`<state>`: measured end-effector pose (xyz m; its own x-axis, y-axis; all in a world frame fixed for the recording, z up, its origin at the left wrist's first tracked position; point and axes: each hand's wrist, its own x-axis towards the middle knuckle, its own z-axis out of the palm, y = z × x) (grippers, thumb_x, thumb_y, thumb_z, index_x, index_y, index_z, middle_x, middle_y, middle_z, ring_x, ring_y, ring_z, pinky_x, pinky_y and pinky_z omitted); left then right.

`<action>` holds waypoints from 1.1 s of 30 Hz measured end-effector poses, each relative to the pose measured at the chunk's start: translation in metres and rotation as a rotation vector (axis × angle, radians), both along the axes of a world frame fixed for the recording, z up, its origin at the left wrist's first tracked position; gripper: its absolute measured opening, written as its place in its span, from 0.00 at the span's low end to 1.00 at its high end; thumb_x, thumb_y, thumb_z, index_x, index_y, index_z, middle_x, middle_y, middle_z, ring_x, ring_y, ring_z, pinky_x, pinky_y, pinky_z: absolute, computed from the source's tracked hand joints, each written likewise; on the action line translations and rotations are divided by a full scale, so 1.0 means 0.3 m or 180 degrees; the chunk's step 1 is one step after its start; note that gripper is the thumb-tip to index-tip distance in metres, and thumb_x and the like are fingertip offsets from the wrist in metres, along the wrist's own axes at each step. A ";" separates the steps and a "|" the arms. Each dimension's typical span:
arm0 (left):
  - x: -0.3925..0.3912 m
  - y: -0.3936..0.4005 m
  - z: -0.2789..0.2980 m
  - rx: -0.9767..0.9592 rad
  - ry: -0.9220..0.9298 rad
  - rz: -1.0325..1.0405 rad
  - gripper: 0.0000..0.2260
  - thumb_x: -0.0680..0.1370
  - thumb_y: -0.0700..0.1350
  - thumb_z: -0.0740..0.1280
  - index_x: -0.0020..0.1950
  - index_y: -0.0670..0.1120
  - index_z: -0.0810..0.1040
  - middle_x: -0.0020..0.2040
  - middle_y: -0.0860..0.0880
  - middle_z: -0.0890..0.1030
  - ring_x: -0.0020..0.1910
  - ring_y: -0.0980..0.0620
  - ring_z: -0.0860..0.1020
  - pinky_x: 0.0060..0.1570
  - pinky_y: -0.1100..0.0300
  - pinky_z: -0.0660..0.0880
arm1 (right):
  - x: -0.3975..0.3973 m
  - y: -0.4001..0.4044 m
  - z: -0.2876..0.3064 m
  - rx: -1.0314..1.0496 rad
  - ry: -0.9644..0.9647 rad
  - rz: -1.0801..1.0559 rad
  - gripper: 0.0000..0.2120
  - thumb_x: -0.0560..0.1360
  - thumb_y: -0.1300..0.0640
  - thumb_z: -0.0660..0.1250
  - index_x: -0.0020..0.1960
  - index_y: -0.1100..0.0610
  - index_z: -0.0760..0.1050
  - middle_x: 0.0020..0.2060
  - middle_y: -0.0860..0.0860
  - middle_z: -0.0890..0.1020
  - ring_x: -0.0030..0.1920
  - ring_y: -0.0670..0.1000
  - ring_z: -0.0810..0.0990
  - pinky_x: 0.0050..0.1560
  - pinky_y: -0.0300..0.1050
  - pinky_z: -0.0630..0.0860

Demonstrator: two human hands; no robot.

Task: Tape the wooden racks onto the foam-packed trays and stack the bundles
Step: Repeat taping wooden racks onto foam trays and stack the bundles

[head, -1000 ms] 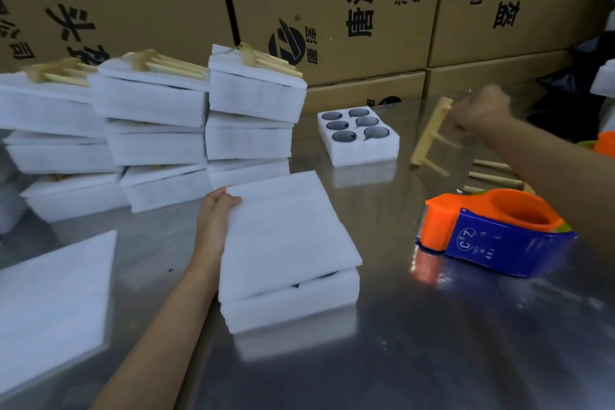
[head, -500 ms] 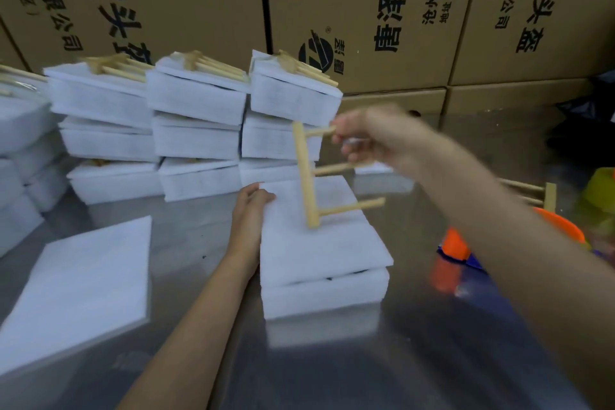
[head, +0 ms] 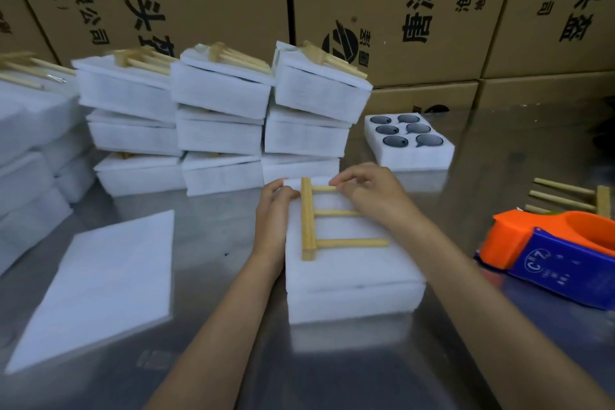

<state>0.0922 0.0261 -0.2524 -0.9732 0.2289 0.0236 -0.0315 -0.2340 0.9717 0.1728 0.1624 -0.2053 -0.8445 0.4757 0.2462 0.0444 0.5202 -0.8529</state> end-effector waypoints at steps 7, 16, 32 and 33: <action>-0.003 0.004 0.012 0.0355 -0.0445 -0.0334 0.13 0.79 0.46 0.63 0.62 0.46 0.77 0.58 0.47 0.79 0.60 0.47 0.77 0.66 0.50 0.71 | 0.101 0.120 -0.078 -0.1758 -0.0218 -0.0172 0.22 0.77 0.40 0.62 0.68 0.49 0.74 0.63 0.45 0.78 0.61 0.48 0.77 0.59 0.43 0.73; -0.006 -0.009 0.020 0.0385 -0.0398 -0.0645 0.08 0.79 0.45 0.63 0.41 0.47 0.76 0.32 0.53 0.79 0.31 0.55 0.80 0.31 0.65 0.76 | 0.103 0.062 -0.112 -0.2691 0.0056 0.0312 0.07 0.75 0.58 0.65 0.47 0.52 0.81 0.41 0.52 0.86 0.38 0.51 0.85 0.32 0.39 0.78; 0.030 0.003 -0.008 0.0080 -0.0232 -0.0662 0.10 0.80 0.48 0.62 0.56 0.44 0.77 0.54 0.45 0.78 0.58 0.44 0.76 0.65 0.47 0.70 | 0.127 0.082 -0.072 -0.1610 -0.0415 -0.0485 0.07 0.71 0.52 0.66 0.45 0.55 0.76 0.44 0.49 0.79 0.40 0.49 0.78 0.35 0.41 0.70; 0.028 0.002 -0.010 0.0095 -0.0287 -0.0666 0.10 0.80 0.49 0.62 0.54 0.44 0.78 0.51 0.46 0.79 0.54 0.45 0.78 0.61 0.47 0.72 | 0.132 0.082 -0.066 -0.1375 -0.0489 -0.0442 0.08 0.72 0.51 0.66 0.47 0.55 0.76 0.43 0.48 0.79 0.38 0.46 0.78 0.34 0.40 0.72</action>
